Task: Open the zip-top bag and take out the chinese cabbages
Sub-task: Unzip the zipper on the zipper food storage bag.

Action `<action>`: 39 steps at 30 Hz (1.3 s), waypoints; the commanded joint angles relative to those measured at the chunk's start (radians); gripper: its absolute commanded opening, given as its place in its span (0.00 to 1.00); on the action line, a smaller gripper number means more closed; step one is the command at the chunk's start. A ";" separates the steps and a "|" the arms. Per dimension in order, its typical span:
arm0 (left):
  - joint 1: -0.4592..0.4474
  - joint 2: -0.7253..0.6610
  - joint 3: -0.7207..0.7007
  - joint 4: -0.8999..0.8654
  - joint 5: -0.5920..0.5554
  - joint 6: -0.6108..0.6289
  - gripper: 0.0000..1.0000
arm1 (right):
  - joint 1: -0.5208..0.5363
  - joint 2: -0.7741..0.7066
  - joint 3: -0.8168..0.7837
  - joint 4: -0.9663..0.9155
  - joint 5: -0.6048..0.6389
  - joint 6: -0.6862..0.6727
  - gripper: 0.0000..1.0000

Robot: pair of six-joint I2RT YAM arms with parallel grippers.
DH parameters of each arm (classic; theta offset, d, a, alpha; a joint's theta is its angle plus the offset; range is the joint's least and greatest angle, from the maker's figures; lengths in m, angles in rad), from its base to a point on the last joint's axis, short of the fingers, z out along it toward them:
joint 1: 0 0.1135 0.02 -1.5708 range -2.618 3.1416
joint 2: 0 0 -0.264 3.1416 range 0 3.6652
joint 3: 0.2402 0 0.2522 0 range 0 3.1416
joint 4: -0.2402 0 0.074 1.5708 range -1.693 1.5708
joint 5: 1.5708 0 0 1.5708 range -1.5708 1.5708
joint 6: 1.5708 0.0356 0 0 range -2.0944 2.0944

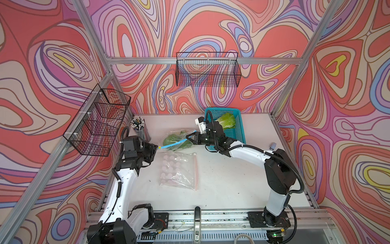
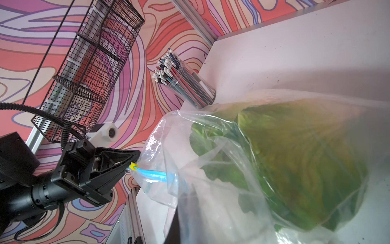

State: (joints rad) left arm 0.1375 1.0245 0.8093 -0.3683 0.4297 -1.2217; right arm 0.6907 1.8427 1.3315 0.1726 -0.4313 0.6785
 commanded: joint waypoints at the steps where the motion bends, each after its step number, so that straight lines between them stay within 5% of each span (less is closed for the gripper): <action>1: 0.005 -0.030 -0.012 0.041 -0.008 -0.006 0.00 | 0.007 -0.056 0.033 -0.078 0.035 -0.066 0.00; 2: 0.005 -0.035 -0.011 0.042 -0.014 0.001 0.00 | 0.007 -0.064 0.050 -0.111 0.049 -0.091 0.01; 8: 0.004 -0.043 -0.010 0.069 -0.024 0.055 0.00 | 0.007 -0.112 0.148 -0.324 0.144 -0.246 0.46; 12: 0.005 -0.032 -0.010 0.097 -0.011 0.081 0.00 | 0.009 -0.113 0.213 -0.456 0.214 -0.334 0.58; 26: 0.005 -0.029 -0.008 0.185 0.016 0.155 0.00 | 0.105 -0.088 0.404 -0.756 0.486 -0.621 0.65; 39: 0.005 0.001 -0.005 0.212 0.032 0.181 0.00 | 0.168 -0.142 0.400 -0.601 0.323 -0.760 0.65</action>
State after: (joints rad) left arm 0.1375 1.0187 0.8074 -0.1963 0.4442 -1.0569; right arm 0.8436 1.7435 1.7195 -0.4778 -0.0593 -0.0170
